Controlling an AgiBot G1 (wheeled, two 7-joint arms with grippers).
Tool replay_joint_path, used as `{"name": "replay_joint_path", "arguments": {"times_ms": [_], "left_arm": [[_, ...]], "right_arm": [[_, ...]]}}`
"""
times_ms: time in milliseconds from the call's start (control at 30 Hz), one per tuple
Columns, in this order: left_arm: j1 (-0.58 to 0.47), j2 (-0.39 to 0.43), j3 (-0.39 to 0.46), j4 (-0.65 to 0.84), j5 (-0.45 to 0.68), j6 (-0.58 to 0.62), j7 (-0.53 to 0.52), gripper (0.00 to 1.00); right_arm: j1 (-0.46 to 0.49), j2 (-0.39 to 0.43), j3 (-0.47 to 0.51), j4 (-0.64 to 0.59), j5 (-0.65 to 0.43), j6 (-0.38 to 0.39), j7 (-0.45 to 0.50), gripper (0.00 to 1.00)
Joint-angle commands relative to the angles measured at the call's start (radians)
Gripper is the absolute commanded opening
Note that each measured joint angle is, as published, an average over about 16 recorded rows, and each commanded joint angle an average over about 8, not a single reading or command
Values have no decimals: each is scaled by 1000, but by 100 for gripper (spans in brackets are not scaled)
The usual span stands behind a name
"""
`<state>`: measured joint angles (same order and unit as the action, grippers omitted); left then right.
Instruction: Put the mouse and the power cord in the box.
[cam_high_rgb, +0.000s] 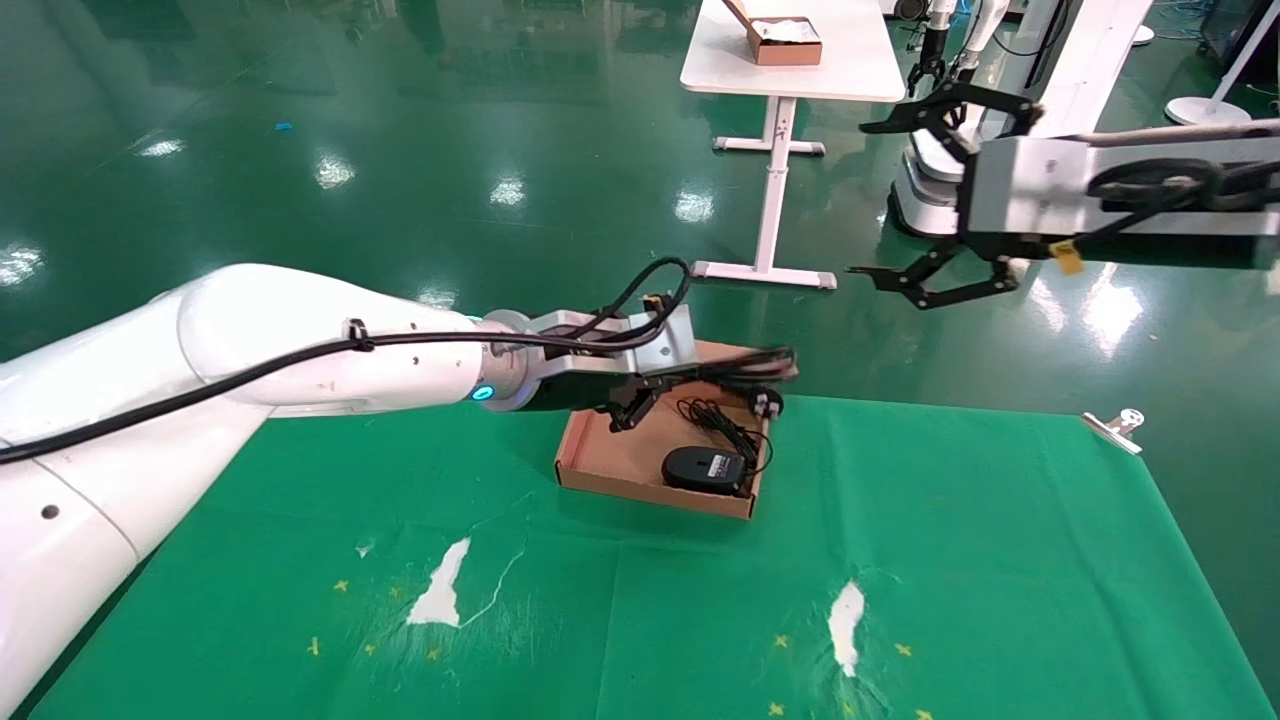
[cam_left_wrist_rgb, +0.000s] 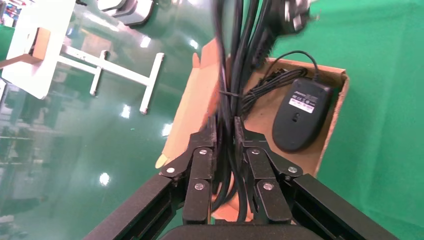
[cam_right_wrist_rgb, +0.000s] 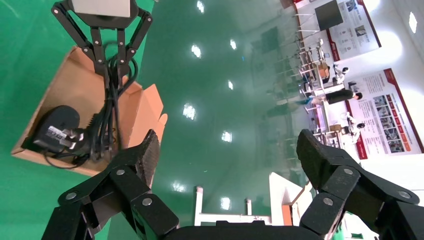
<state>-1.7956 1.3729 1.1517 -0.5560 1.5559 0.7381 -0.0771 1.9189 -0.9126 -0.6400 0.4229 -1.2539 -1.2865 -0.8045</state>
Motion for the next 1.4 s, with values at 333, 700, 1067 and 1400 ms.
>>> {"name": "replay_joint_path", "arguments": {"times_ms": [333,700,1067,1400], "left_arm": [[28,-35,14,-60,-60,9,-39,100],[158,-172,-154,-186,-204,150,-53,100],[292,-312,-324,-315,-352,294,-67,100],[413,-439,-479,-432,-485,425,-79,100]], "right_arm": [[-63,76,14,164,25,-53,104,100],[-210,119,79,295,118,-82,271,100],[-360,162,145,429,214,-112,441,100],[-495,201,206,550,301,-139,596,100]]}}
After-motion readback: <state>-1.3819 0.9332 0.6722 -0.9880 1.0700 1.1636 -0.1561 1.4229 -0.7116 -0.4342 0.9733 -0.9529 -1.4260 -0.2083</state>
